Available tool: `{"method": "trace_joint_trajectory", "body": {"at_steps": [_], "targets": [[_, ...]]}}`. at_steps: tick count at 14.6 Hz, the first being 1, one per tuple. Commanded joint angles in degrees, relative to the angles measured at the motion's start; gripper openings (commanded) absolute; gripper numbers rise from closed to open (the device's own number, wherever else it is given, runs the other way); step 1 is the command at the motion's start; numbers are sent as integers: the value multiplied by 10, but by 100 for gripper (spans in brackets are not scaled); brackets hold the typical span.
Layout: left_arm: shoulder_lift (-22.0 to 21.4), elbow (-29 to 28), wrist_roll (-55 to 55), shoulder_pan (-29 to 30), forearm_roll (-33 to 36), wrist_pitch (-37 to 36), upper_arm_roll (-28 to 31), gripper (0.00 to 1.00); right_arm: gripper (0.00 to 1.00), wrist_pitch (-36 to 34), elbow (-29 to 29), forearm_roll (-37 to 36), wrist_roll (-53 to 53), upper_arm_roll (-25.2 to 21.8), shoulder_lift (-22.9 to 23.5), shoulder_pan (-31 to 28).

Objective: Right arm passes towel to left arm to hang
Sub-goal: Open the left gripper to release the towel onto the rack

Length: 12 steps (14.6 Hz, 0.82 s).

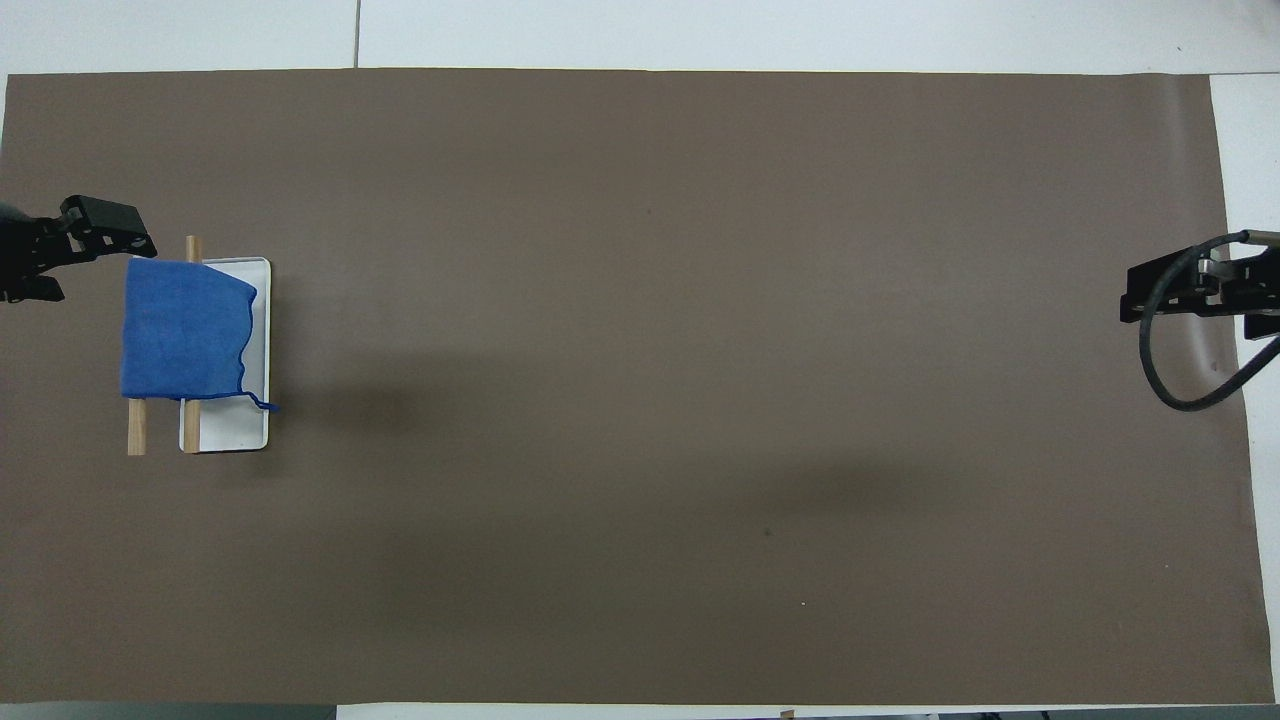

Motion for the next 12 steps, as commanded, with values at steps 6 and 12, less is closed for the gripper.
{"method": "trace_joint_trajectory", "body": {"at_steps": [6,12], "targets": [[8,41,104,-18,-14,-94,2,100,100,1,-4,0,6,2,-4,-3],[-20,20,108,-18,-14,-114,3,100,100,0,-2,0,5,2,-4,-4]]}}
